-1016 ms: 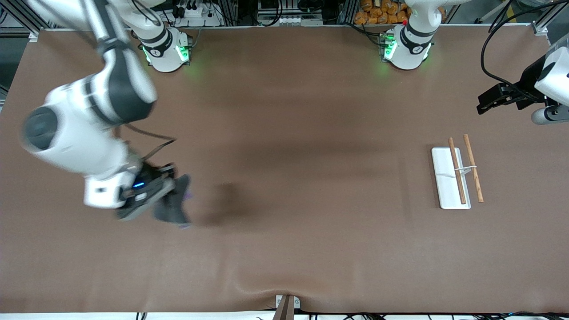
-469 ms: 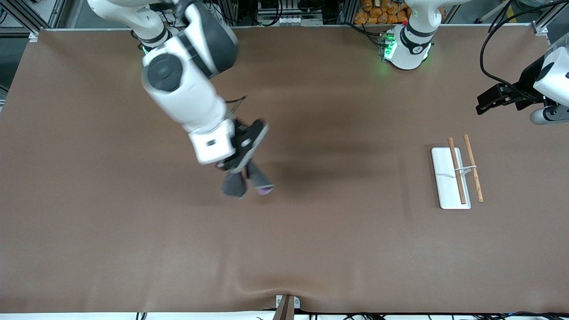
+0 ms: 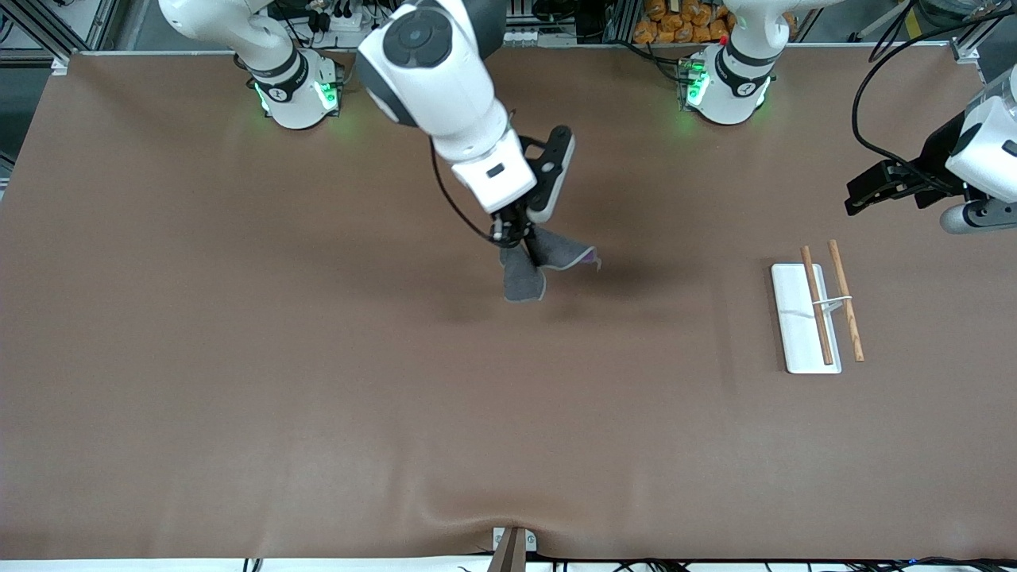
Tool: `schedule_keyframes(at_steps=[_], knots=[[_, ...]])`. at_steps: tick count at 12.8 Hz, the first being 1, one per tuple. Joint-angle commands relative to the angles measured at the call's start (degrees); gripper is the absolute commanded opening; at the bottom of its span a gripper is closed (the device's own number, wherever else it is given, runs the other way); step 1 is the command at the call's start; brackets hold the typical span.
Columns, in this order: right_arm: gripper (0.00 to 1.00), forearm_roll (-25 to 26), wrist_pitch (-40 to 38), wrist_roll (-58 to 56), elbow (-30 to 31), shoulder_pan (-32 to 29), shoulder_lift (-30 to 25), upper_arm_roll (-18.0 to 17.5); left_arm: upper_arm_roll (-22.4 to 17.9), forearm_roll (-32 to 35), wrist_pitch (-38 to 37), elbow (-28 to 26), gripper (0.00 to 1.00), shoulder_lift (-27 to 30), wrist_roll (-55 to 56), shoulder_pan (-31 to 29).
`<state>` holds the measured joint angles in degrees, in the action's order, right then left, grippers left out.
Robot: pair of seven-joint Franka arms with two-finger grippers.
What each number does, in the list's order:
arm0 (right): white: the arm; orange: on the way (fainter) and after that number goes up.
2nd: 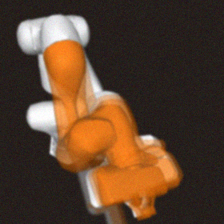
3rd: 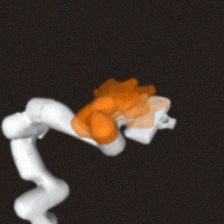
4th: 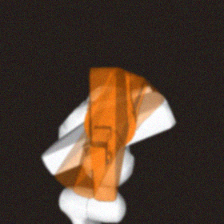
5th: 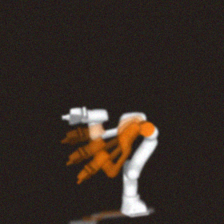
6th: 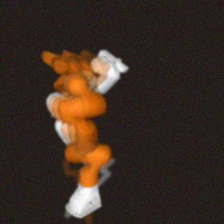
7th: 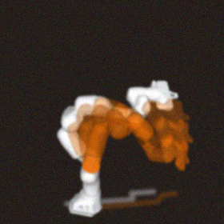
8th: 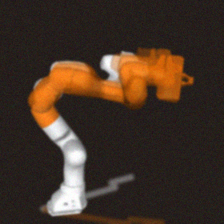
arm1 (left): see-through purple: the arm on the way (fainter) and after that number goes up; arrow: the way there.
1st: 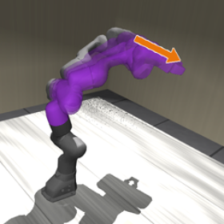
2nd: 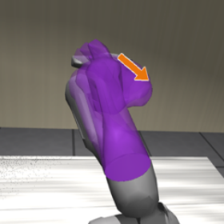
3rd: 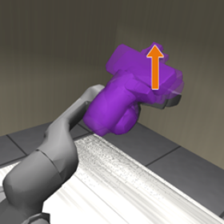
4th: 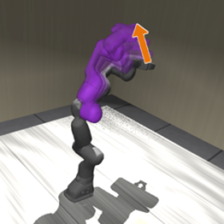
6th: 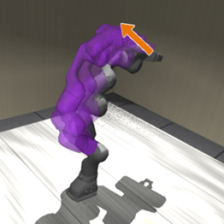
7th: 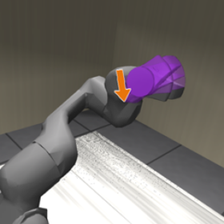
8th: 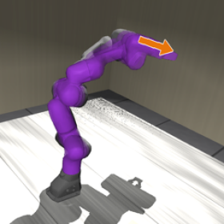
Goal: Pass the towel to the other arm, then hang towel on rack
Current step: 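Lift the grey towel with the right gripper toward the table middle, then hold the towel up with the right gripper while the left gripper approaches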
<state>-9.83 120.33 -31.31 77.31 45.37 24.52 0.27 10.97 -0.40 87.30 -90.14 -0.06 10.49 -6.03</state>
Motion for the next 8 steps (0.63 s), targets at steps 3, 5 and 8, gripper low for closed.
schedule_keyframes(at_steps=[3, 5, 8], knots=[[0.0, -0.02, 3.24, -1.73, 0.03, 2.18, -0.26, 0.7, 1.41, -1.53, 0.15, 0.92, 1.0, -0.64, 2.07, 0.05], [0.0, 0.16, 3.33, -1.65, 0.03, 2.97, -0.26, 0.7, 2.9, -2.41, 1.02, 1.01, 1.0, -0.99, 5.32, 0.14], [0.0, -0.19, 3.33, -1.21, 0.03, 3.06, -0.26, 0.7, 6.15, -3.64, 1.99, 2.06, 1.0, -3.62, 10.94, 0.31]])
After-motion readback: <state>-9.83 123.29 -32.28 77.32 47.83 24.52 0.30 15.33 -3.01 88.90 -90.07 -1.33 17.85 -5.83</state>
